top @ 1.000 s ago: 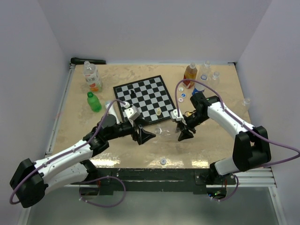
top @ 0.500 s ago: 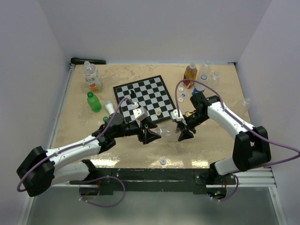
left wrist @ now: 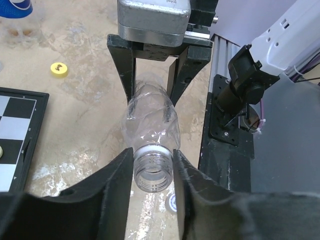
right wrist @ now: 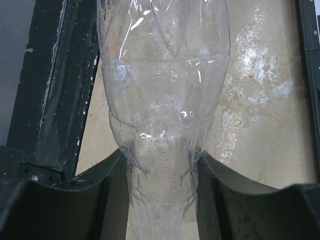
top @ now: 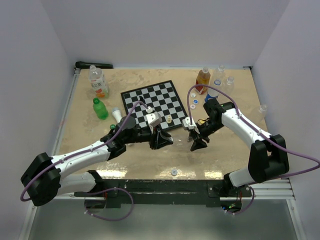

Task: Unscrew the bottle caps
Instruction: Place the plastic bottle at the center of the board.

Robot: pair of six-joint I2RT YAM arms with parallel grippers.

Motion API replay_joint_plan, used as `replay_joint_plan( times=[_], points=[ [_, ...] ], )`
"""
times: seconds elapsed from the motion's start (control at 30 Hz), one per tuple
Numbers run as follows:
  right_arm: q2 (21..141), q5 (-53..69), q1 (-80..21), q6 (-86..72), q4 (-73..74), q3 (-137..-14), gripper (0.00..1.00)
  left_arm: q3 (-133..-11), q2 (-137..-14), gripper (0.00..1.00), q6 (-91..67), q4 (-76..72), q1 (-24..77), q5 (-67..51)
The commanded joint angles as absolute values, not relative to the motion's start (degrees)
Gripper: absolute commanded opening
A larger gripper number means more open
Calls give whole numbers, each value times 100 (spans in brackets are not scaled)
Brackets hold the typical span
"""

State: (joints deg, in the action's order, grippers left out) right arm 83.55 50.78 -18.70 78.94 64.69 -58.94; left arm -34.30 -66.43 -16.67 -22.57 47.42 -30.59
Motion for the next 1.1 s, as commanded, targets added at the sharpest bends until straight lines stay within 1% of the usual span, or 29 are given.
replay_joint_plan(
  times=[0.0,0.07,0.17,0.3,0.37,0.4,0.47,0.5,0.53,0.6,0.67,0.7,0.73,0.77,0.8,0.97,1.07],
  points=[
    [8288,5326,-1872,8024,6530,-6099,16,-3691,-6618,47,-1538,-2153,4790,-3217],
    [8297,5317,-1872,8024,6530,-6100,16,-3700,-6618,53,-1564,-2145,4790,-3269],
    [8297,5335,-1872,8033,6539,-6100,16,-3718,-6671,57,-1582,-2153,4790,-3375],
    [8297,5335,-1872,8033,6539,-6100,16,-3744,-6741,57,-1600,-2171,4790,-3419],
    [8288,5326,-1872,8033,6548,-6100,16,-3762,-6759,55,-1600,-2171,4790,-3410],
    [8288,5335,-1872,8033,6539,-6100,17,-3770,-6767,49,-1600,-2180,4790,-3428],
    [8288,5326,-1872,8033,6539,-6091,17,-3788,-6803,21,-1582,-2171,4790,-3480],
    [8297,5335,-1872,8016,6522,-6082,17,-3823,-6803,4,-1565,-2119,4790,-3463],
    [8297,5335,-1872,7998,6513,-6091,20,-3867,-6794,0,-1547,-2049,4790,-3428],
    [8279,5352,-1872,7972,6495,-6073,28,-3954,-6715,0,-1477,-1751,4790,-3314],
    [8218,5379,-1872,7937,6469,-6082,41,-4095,-6601,0,-1398,-1312,4781,-3173],
    [8174,5405,-1863,7919,6460,-6065,50,-4191,-6548,0,-1354,-1057,4773,-3112],
    [8122,5414,-1872,7893,6434,-6073,68,-4297,-6496,0,-1310,-715,4764,-3024],
    [8060,5423,-1872,7832,6381,-6073,98,-4411,-6434,0,-1240,-242,4755,-2936],
    [8016,5440,-1872,7779,6346,-6082,98,-4543,-6390,0,-1204,-20,4729,-2849],
    [7805,5423,-1679,7611,6284,-6161,98,-5307,-6152,0,-1169,2184,4562,-2278],
    [7621,5432,-1328,7568,6258,-6161,98,-5861,-6056,0,-1247,3529,4500,-1585]
  ],
)
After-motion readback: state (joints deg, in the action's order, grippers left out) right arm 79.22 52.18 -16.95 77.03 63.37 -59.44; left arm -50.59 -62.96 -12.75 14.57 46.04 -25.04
